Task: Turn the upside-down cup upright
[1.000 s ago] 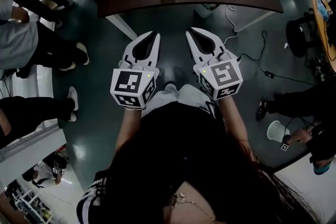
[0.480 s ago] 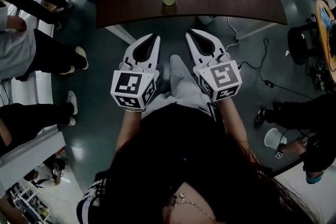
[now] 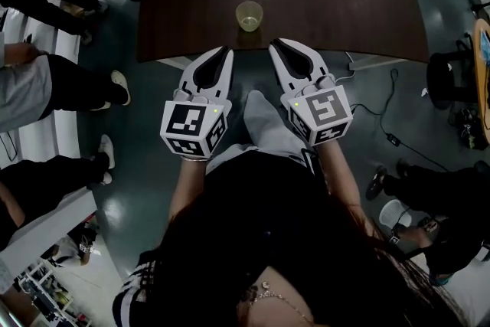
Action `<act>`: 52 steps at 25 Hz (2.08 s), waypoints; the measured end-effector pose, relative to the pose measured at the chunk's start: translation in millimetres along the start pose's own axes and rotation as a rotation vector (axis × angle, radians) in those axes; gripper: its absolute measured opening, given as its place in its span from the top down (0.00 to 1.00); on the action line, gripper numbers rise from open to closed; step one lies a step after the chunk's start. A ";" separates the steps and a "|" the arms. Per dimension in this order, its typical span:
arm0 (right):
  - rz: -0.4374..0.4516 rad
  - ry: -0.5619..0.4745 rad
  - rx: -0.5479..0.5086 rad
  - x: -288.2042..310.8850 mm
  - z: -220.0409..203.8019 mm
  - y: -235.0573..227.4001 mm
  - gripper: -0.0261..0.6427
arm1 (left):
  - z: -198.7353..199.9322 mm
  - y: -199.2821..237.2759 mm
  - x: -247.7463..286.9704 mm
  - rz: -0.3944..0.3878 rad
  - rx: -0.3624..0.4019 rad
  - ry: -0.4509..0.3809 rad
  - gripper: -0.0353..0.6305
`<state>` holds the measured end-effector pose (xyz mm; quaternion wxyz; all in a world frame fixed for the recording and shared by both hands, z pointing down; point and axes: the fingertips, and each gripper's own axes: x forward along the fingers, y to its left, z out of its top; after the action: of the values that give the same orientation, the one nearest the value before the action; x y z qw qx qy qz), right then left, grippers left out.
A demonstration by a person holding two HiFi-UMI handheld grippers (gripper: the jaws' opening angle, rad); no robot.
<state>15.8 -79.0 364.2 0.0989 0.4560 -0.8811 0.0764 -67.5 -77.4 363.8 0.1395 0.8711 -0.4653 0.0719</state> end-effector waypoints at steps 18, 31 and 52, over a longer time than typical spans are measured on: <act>0.068 0.053 0.003 82.5 4.4 -66.9 0.93 | 18.1 43.2 89.5 0.046 -0.042 0.033 0.92; 0.085 0.066 0.099 109.7 -14.4 -69.5 0.78 | 16.2 67.0 115.1 0.006 -0.056 0.086 0.92; 0.097 0.193 0.089 137.3 -84.1 -68.6 0.48 | -22.3 80.6 123.5 0.033 -0.095 0.163 0.92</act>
<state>3.3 -207.6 482.2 0.1593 0.4075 -0.8842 0.1638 -65.5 -210.6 430.7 0.2166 0.8470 -0.4697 0.1227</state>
